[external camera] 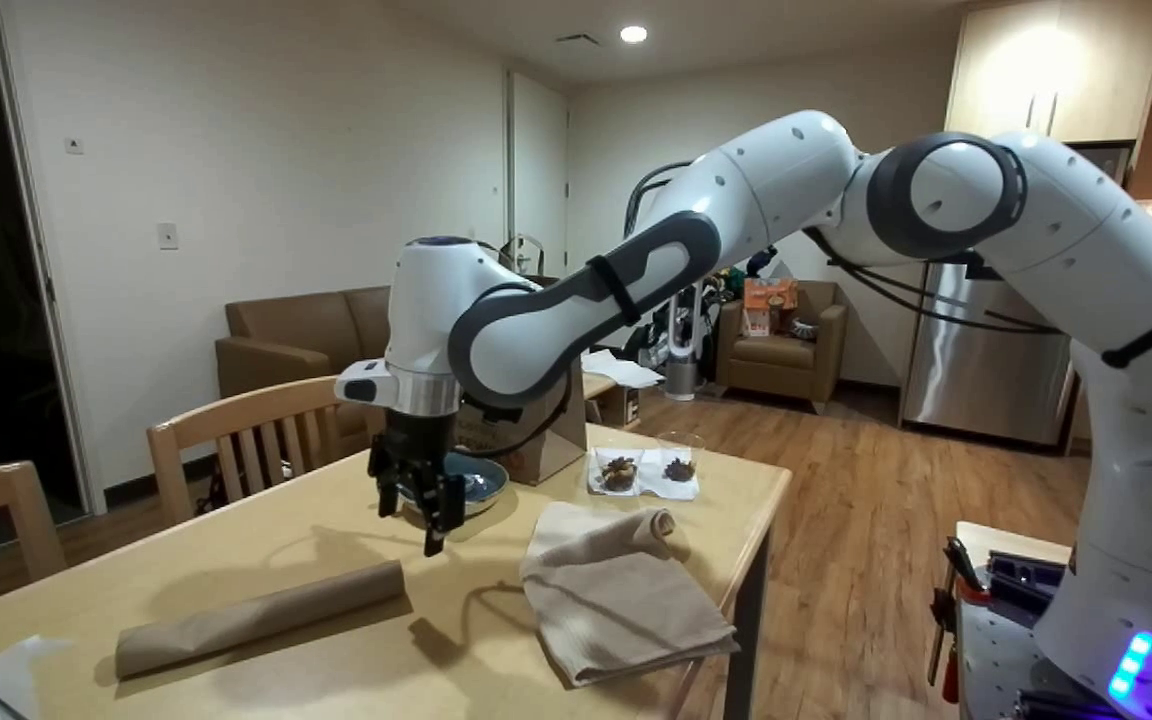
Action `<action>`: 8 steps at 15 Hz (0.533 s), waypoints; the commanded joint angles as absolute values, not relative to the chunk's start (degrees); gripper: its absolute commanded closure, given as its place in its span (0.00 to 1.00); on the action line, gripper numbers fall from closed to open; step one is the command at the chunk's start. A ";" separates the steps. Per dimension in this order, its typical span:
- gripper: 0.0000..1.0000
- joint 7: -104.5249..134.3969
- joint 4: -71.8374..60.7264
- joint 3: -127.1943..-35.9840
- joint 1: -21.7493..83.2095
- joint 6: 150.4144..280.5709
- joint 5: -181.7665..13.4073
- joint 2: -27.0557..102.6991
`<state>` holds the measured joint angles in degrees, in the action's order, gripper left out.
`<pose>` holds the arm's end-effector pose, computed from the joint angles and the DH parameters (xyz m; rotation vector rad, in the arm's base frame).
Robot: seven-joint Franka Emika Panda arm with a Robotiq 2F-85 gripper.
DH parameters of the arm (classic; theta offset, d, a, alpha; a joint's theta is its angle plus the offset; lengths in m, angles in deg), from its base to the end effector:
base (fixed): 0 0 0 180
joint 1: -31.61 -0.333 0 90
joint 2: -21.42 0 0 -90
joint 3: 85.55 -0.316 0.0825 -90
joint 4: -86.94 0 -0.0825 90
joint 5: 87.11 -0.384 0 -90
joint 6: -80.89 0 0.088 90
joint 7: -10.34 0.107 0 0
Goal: Place the paper towel core and place it in the paper bag
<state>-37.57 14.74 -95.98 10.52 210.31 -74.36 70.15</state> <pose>0.6761 0.3632 0.2667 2.2975 2.0189 0.2350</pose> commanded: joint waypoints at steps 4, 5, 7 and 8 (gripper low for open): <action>0.00 -36.95 22.05 -96.45 9.81 197.22 -73.41 75.76; 0.00 -36.90 23.19 -96.41 9.64 196.49 -73.35 76.65; 0.00 -36.65 25.64 -95.96 8.99 196.82 -72.66 78.26; 0.00 -36.62 26.89 -96.01 8.81 197.12 -72.87 78.86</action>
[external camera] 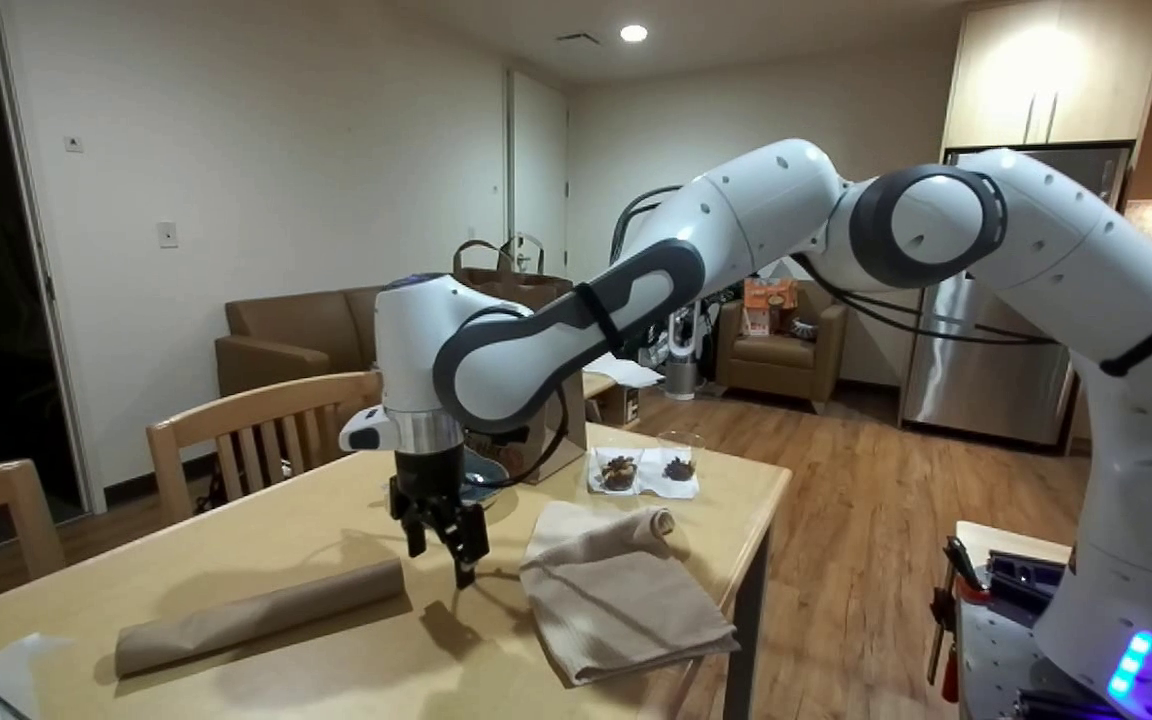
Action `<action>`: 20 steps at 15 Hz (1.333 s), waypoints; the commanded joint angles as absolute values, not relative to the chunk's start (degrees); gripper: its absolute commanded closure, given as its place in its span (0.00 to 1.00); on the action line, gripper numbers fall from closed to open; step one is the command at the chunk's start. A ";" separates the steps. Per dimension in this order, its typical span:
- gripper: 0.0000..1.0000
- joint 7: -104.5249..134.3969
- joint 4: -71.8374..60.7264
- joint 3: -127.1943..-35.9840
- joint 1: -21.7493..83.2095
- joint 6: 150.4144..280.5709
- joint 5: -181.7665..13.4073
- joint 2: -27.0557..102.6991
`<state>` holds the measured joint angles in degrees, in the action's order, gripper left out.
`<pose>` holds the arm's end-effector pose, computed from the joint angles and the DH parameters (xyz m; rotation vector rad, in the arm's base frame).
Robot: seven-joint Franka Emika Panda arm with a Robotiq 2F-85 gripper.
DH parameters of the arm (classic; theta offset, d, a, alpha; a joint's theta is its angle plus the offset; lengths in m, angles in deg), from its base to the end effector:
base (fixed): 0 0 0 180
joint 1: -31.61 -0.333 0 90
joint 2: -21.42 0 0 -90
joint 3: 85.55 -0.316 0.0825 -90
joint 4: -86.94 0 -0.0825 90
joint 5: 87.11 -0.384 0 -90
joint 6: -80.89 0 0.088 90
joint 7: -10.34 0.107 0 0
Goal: Place the paper towel core and place it in the paper bag
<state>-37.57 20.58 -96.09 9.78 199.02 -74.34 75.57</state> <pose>0.6705 0.3625 0.2235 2.3346 2.0396 -0.0507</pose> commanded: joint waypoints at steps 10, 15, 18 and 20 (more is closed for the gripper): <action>0.00 -30.20 34.04 -90.69 5.20 197.61 -71.21 81.97; 0.00 -32.80 32.39 -92.15 6.53 194.44 -73.24 81.16; 0.00 -29.68 32.82 -91.33 5.99 196.84 -72.31 81.55; 0.00 -26.71 32.77 -89.93 4.97 199.99 -71.67 81.83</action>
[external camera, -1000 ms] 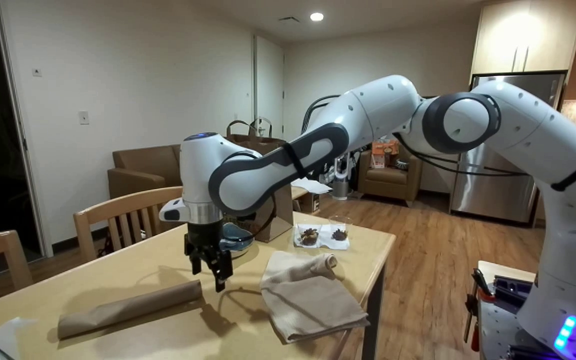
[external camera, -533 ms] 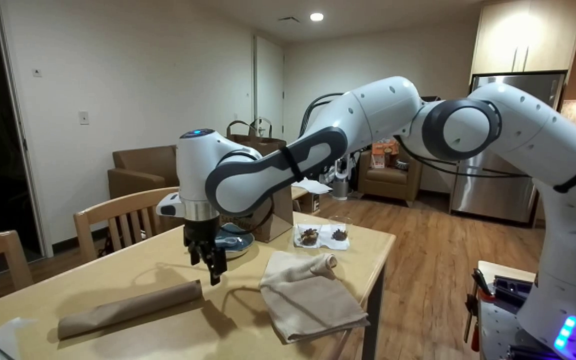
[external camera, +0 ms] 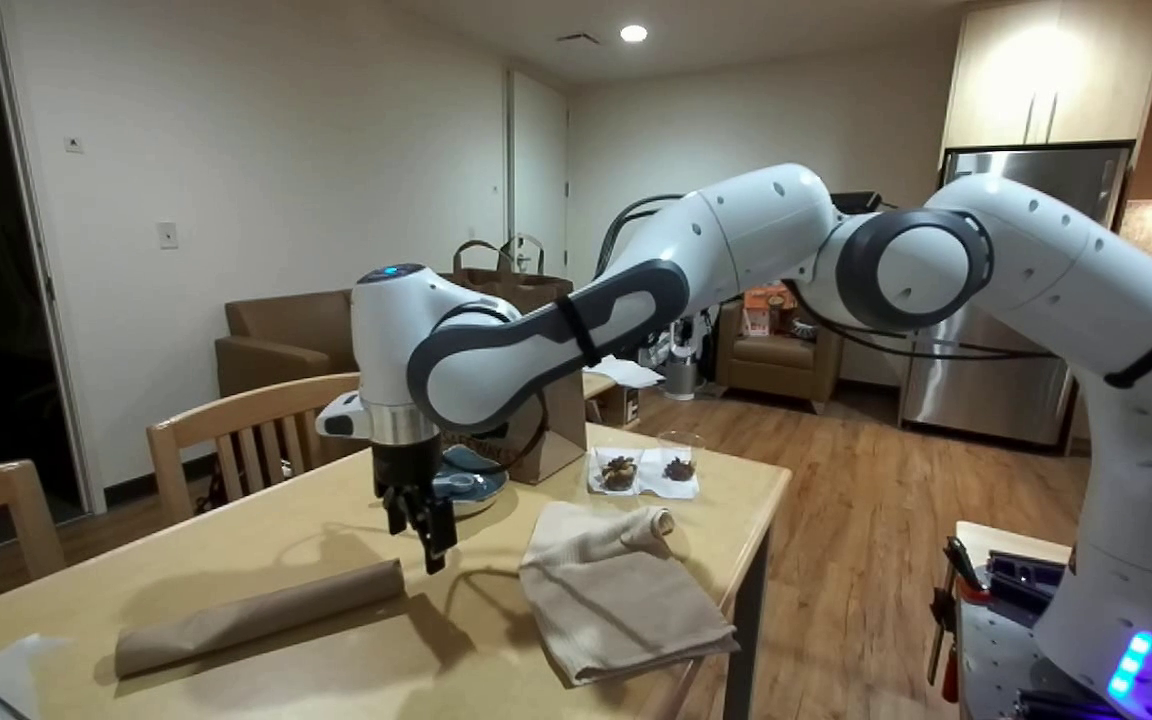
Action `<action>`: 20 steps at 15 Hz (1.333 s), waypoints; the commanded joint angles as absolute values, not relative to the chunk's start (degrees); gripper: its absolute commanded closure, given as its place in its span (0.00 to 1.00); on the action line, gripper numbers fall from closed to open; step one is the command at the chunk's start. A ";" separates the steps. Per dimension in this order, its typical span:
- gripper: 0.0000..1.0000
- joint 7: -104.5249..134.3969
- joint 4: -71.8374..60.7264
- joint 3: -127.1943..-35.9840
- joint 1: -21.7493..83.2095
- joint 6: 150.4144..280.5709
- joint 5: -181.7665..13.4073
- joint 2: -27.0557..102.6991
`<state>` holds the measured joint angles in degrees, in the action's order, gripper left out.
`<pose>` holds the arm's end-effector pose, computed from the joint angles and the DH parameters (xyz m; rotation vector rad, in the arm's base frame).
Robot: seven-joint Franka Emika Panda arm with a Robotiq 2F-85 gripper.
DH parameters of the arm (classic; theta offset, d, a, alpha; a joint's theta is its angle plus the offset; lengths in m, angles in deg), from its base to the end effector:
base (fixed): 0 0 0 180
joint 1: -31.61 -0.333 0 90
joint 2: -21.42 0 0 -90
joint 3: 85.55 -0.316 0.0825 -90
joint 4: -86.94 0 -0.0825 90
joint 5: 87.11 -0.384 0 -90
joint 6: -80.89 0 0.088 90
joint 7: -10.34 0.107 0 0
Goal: Place the paper towel core and place it in the paper bag
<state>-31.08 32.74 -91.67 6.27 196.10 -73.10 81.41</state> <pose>0.6973 0.3711 0.2348 2.3780 1.8449 0.0150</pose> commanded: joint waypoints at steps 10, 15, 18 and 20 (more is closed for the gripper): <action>0.00 -17.12 33.90 -86.05 1.52 204.92 -72.50 85.09; 0.47 -15.65 33.67 -85.13 1.37 205.91 -72.58 85.37; 0.66 -14.83 32.66 -84.64 1.42 206.47 -72.55 84.90; 0.80 -14.76 30.82 -84.40 1.92 208.08 -72.47 84.25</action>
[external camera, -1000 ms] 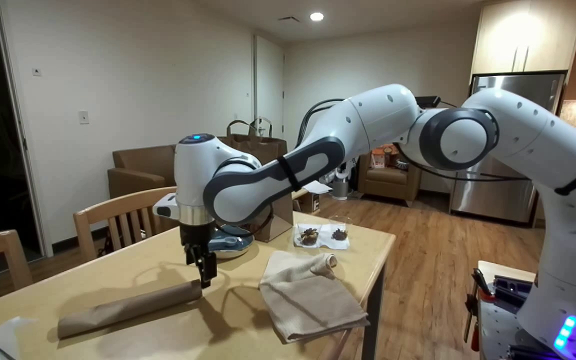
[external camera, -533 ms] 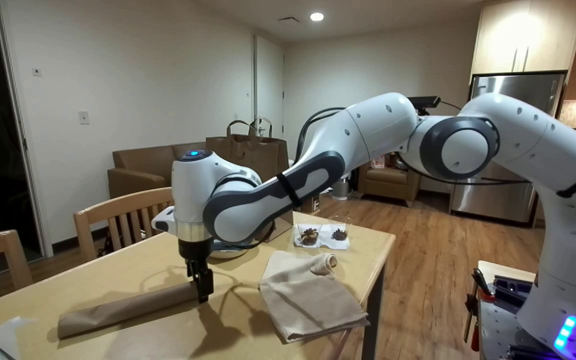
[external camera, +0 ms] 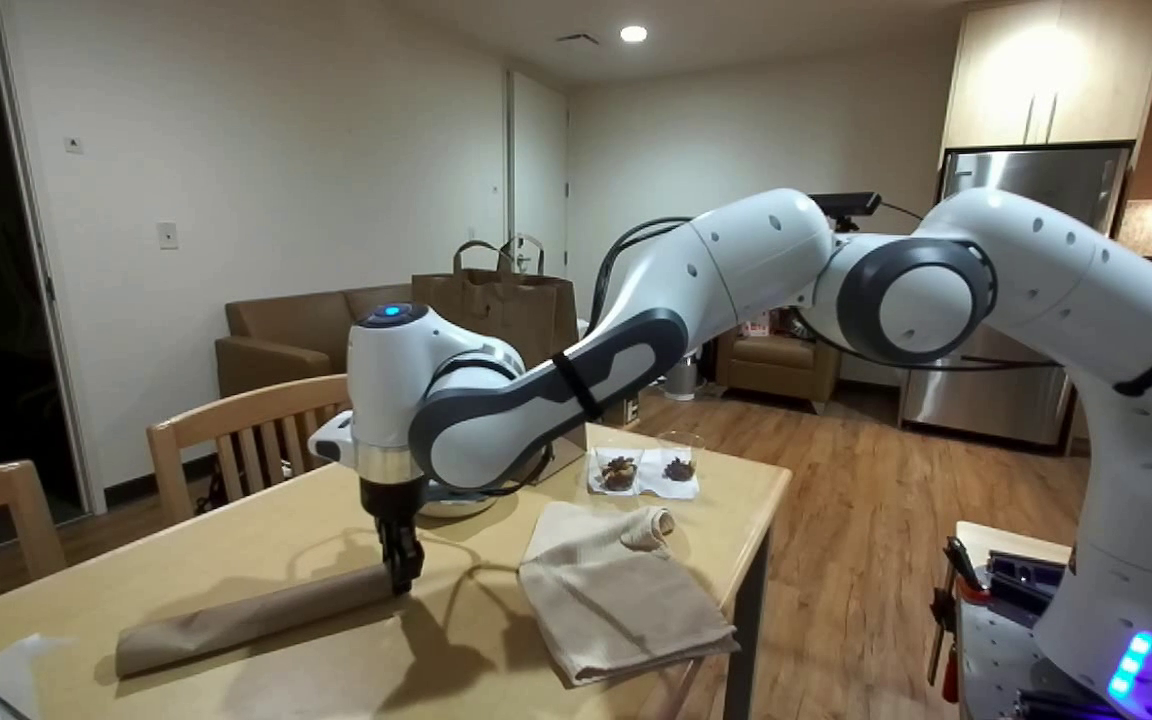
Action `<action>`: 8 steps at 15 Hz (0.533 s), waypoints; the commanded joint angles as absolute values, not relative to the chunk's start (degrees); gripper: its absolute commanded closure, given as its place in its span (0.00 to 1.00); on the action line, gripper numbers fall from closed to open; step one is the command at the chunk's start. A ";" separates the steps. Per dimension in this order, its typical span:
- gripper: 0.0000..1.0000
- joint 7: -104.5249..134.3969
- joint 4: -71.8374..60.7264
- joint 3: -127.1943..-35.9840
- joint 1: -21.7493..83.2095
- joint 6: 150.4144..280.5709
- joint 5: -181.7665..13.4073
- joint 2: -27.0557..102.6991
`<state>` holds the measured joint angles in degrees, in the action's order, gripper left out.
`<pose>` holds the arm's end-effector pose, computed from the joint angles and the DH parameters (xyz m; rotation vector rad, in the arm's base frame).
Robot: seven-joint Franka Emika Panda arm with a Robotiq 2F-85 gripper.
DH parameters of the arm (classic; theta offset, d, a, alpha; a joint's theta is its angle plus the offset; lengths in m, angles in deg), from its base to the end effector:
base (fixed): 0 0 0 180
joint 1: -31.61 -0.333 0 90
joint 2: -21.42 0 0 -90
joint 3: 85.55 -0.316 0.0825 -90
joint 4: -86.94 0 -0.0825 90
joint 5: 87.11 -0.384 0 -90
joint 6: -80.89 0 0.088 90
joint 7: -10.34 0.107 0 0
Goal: Place the paper towel core and place it in the paper bag
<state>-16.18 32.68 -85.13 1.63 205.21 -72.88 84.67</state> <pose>0.6982 0.3878 0.2027 2.4805 1.5406 0.1820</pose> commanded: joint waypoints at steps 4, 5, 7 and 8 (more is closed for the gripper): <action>0.98 -14.22 29.83 -82.43 1.43 210.89 -71.64 83.52; 0.99 -14.12 29.82 -81.74 1.12 211.07 -71.36 83.35; 0.99 -13.69 29.18 -79.02 0.02 212.11 -69.63 82.54; 0.99 -13.54 29.13 -77.64 -0.57 211.97 -68.68 82.22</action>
<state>-15.99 32.02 -81.09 1.17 210.27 -72.12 84.62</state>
